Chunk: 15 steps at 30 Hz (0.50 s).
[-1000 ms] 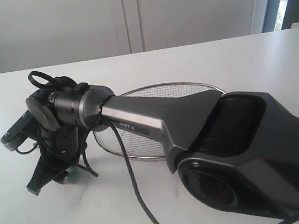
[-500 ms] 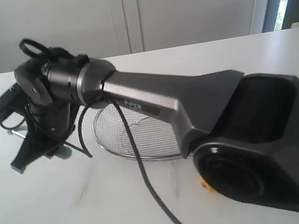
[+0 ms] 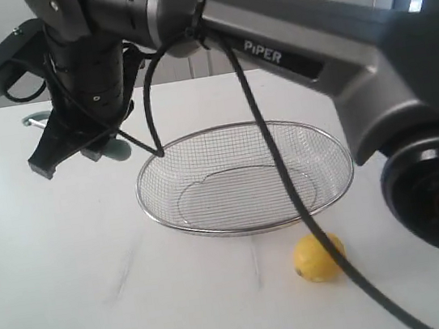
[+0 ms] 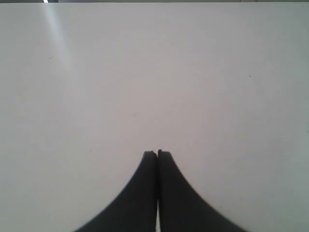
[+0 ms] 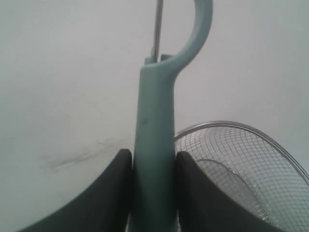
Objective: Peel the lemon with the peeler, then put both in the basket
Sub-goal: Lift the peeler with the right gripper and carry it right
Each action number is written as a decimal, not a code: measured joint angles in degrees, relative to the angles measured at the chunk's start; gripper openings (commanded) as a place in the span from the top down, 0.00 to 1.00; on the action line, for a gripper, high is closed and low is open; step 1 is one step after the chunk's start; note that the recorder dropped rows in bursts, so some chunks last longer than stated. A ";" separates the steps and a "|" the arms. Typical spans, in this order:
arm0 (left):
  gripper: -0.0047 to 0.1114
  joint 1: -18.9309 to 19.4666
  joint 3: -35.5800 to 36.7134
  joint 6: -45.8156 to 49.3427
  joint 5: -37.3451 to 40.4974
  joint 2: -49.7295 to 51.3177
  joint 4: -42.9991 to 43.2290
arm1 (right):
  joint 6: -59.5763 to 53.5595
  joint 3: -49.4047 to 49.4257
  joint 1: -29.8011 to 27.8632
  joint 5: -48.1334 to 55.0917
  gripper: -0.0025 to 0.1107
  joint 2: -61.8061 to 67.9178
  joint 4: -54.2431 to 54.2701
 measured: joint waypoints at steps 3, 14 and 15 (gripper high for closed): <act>0.96 0.00 0.00 0.00 0.00 0.00 0.00 | -0.66 1.71 -0.93 0.00 0.98 -2.28 -0.09; 0.96 0.00 0.00 0.00 0.00 0.00 0.00 | -1.99 16.21 -3.31 -0.67 0.98 -15.65 0.40; 0.96 0.00 0.00 0.00 0.00 0.00 0.00 | -1.99 18.30 -3.58 -1.55 0.98 -17.33 0.40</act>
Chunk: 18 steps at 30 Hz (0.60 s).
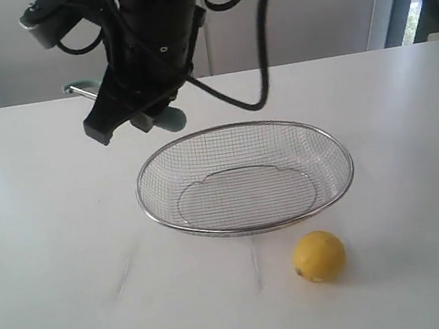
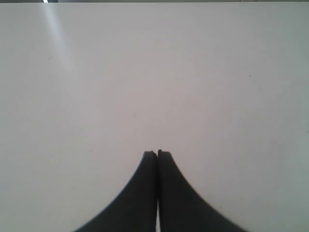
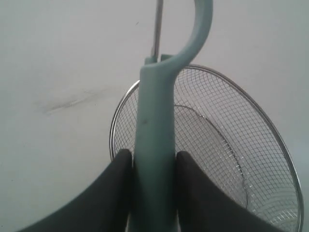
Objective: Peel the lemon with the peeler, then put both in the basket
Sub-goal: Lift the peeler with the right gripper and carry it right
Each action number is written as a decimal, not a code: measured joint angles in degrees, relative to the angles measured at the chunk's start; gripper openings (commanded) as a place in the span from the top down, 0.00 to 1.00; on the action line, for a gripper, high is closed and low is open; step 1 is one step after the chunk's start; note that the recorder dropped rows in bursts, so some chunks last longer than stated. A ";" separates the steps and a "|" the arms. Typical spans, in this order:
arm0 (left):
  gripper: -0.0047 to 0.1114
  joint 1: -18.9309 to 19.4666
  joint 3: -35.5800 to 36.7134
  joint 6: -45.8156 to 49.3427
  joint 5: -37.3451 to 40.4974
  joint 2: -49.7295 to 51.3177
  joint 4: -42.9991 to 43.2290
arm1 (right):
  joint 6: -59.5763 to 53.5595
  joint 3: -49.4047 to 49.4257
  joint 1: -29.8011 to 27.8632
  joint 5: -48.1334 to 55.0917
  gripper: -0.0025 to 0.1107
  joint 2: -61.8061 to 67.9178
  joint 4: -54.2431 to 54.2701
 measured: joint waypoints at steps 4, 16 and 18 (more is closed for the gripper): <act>0.96 0.00 0.00 0.00 0.00 0.00 0.00 | 0.00 8.88 -0.49 -4.13 0.98 -6.83 0.23; 0.96 0.00 0.00 0.00 0.00 0.00 0.00 | 5.19 36.49 -6.27 -13.09 0.98 -27.75 -5.38; 0.96 0.00 0.00 0.00 0.00 0.00 0.00 | 8.22 40.84 -7.97 -14.53 0.98 -31.42 -8.02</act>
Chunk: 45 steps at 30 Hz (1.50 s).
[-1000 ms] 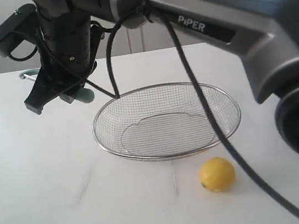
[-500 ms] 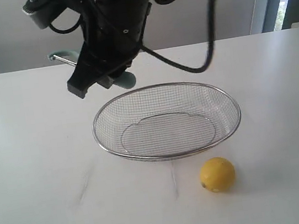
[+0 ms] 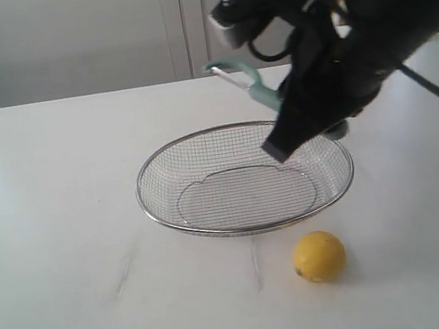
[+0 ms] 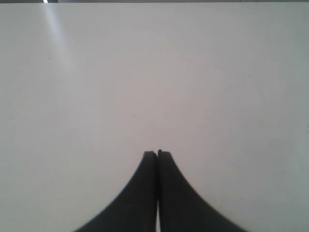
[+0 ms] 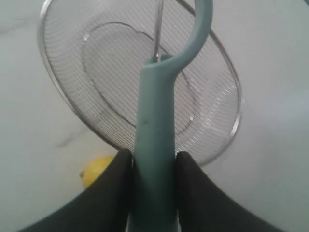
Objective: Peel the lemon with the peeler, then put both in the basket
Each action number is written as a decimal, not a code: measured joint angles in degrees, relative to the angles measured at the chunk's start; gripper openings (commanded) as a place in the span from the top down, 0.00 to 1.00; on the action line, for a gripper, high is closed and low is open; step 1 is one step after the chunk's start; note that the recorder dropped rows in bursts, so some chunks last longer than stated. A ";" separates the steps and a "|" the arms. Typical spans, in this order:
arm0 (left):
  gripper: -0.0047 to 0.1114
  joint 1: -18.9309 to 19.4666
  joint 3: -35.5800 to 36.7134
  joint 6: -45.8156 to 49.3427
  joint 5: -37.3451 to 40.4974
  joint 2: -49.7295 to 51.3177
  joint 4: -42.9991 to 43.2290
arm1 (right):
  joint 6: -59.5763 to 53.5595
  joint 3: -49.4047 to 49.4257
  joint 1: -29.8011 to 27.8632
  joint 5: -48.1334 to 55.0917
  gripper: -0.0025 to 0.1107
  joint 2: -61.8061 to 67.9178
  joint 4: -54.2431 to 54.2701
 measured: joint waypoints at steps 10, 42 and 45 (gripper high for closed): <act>0.96 0.00 0.00 0.00 0.00 0.00 0.00 | 12.11 12.93 -4.49 -4.03 0.98 -14.29 -10.64; 0.96 0.00 0.00 0.00 -0.21 0.00 0.00 | 14.39 14.59 -4.74 -8.54 0.98 -18.21 -13.09; 0.96 0.00 0.00 0.00 -2.49 0.00 0.00 | 14.70 14.59 -4.74 -8.54 0.98 -18.21 -12.98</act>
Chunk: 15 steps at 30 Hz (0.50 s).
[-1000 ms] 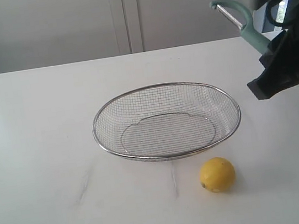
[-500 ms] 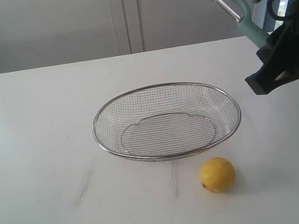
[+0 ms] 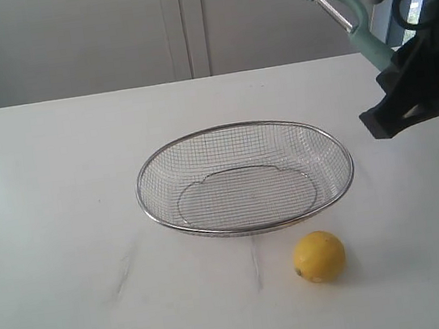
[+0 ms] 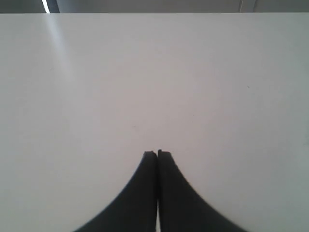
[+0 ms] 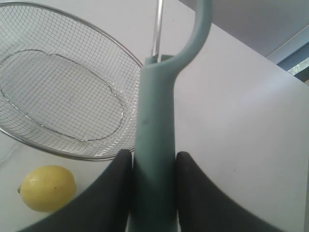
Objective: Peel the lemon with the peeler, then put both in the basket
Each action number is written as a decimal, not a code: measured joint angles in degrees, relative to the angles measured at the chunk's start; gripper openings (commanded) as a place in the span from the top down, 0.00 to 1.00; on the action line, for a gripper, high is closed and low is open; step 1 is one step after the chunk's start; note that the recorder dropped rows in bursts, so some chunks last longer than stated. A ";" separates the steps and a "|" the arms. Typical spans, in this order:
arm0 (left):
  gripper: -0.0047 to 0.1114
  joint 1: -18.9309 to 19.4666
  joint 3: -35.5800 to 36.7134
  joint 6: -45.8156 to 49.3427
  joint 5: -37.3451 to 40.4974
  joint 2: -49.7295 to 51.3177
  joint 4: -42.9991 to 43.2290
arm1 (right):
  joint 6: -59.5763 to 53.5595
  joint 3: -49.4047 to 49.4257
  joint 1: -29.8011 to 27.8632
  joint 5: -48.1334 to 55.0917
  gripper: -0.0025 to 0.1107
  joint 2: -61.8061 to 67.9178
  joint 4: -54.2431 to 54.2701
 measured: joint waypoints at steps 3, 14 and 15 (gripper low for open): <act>0.96 0.00 0.00 0.00 -0.96 0.00 0.00 | 0.68 0.00 0.00 0.00 0.98 0.00 0.00; 0.96 0.00 0.00 0.00 -1.77 0.00 0.00 | 1.17 0.00 0.00 0.00 0.98 0.00 0.13; 0.96 0.00 0.00 0.00 -2.06 0.00 0.00 | 1.17 0.00 0.00 0.00 0.98 0.00 0.13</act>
